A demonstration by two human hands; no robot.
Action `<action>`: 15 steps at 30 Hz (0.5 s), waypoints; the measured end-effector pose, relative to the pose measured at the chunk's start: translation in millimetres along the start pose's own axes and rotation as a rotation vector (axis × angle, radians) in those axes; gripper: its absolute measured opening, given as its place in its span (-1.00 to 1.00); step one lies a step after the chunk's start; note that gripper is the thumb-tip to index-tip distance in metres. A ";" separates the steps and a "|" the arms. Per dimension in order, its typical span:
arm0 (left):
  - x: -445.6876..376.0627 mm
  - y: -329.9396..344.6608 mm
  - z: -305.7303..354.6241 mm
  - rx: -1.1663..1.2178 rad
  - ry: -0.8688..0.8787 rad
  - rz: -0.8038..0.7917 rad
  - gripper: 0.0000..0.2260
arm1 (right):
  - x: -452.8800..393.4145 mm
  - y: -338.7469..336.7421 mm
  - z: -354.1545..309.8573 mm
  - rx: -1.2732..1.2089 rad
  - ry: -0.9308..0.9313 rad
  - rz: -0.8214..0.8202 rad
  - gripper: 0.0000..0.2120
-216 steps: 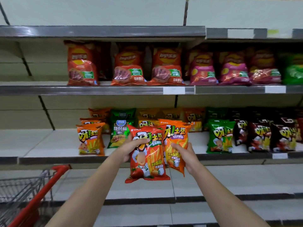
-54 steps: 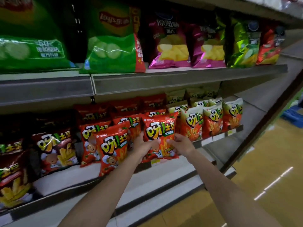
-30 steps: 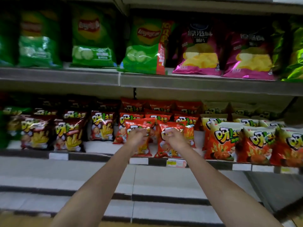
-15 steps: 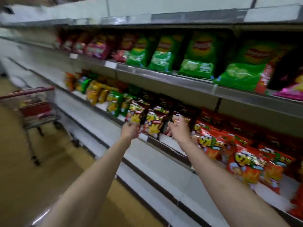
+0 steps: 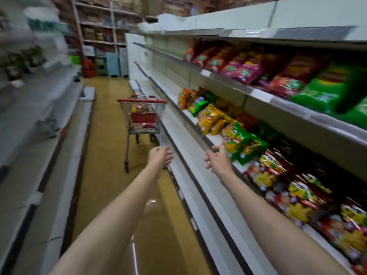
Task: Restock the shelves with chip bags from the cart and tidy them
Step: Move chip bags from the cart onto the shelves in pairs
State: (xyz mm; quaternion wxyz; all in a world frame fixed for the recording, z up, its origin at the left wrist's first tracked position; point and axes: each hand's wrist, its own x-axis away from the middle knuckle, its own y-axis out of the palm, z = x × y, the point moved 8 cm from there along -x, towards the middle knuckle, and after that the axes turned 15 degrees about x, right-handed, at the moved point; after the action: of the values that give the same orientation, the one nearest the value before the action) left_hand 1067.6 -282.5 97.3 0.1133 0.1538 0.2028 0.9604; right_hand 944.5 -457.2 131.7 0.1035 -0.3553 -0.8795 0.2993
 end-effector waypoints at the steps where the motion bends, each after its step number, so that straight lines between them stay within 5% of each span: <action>1: -19.5 -15.9 9.8 -0.010 0.008 0.028 -0.88 | -15.2 21.4 -14.0 0.000 -0.003 -0.011 -0.80; 15: -225.8 -144.5 84.2 -0.011 -0.018 0.267 -0.89 | -185.0 234.4 -127.6 0.019 -0.066 -0.226 -0.87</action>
State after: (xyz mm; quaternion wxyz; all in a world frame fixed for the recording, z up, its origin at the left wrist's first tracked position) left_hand 1328.2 -187.0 52.9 -0.0129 0.1872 0.1742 0.9667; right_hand 1261.1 -393.2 98.7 0.1110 -0.2428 -0.9139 0.3058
